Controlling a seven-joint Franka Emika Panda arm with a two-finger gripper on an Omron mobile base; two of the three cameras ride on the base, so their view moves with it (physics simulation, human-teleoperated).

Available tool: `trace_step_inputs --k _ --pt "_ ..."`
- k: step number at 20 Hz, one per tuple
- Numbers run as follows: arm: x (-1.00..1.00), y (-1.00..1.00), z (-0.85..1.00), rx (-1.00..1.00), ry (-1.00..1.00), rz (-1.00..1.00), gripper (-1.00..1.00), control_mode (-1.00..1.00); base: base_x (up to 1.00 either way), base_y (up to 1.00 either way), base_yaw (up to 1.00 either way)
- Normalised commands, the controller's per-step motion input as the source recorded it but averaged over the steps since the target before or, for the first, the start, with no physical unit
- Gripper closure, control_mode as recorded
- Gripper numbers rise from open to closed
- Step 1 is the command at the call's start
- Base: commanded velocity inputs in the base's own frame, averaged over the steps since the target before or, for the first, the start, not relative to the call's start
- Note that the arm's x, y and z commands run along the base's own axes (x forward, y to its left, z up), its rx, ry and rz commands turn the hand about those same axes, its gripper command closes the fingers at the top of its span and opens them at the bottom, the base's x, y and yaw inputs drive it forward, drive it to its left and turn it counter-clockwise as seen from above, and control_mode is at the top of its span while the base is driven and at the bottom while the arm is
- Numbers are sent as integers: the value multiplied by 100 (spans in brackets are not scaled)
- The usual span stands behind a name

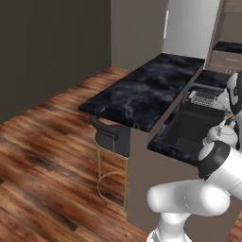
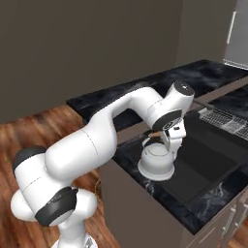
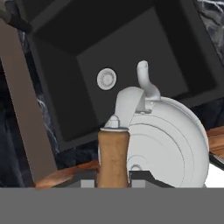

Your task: The kettle is done boiling. Turn off the stove, then wait for 300 timesteps before moving the kettle to the dining table.

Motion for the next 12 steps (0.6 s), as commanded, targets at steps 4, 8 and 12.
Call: trace_step_inputs --k 4,8,12 --pt "0 0 0 0 0 0 100 100 42 0 -38" --pt "0 0 0 0 0 0 100 100 40 1 -36" --pt "0 0 0 0 0 0 100 100 43 5 -33"
